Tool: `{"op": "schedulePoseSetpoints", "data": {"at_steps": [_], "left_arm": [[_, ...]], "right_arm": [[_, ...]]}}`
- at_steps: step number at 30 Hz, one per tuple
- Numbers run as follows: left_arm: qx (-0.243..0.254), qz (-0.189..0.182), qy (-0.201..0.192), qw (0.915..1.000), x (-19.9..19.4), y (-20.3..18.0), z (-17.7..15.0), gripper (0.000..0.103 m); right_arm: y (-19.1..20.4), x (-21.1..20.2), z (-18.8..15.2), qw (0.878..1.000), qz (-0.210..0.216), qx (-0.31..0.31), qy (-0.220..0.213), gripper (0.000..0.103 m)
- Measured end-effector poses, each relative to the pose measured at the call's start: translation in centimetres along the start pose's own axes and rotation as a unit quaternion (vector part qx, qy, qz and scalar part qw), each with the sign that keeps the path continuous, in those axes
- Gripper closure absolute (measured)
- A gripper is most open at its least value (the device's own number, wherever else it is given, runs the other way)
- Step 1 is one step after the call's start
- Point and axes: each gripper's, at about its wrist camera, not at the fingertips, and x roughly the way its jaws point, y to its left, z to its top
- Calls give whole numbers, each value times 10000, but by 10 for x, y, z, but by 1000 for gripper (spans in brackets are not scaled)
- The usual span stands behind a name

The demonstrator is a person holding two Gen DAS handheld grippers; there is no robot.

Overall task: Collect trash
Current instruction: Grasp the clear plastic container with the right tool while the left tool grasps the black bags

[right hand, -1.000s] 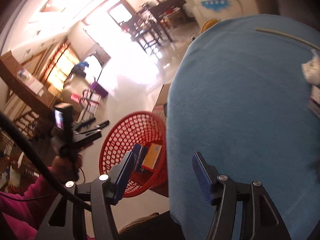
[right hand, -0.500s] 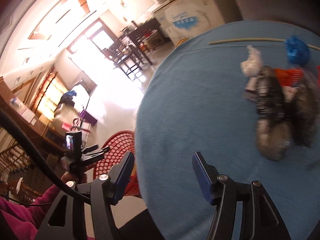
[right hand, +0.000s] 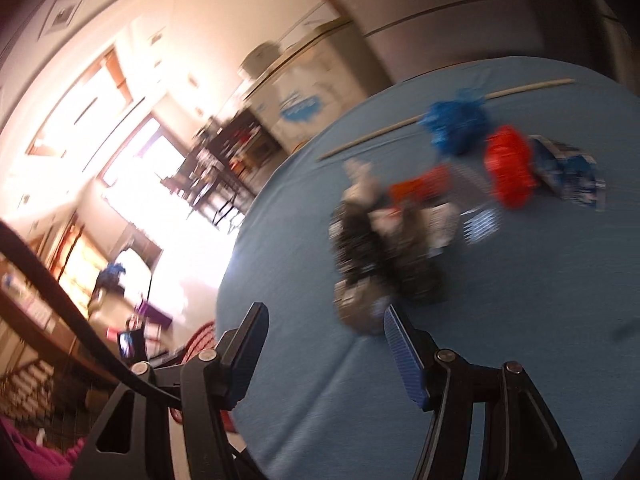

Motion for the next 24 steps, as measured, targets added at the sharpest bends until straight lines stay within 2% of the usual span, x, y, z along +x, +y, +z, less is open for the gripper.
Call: {"op": "schedulePoseSetpoints", "data": {"at_steps": [3,8,11,14,17,20,24], "left_arm": [[233,-76,41,9997,-8,-17,-9,28],[360,-337,381,9981,-12,-23,-25,28],[319,-105,448,9984,-18,-12,-27,28],[183,-48,225,9996,-43,0,-20,28],[314,-148,-238,9991,-82,-8,1,28],[551,-586,-751,9939,-125,-39,27,28],[893,-1654,-993,9771,-165,-97,47,28]], "right_arm": [[-22,-14,5,9993,-140,280,-188,39],[-46,-29,13,9970,-317,564,-424,39],[-59,-29,17,9954,-469,719,-437,39],[-70,-25,26,9942,-615,786,-396,39],[-78,-12,35,9942,-742,729,-275,39],[-85,7,47,9948,-799,619,-120,39],[-89,27,57,9955,-830,458,43,39]]}}
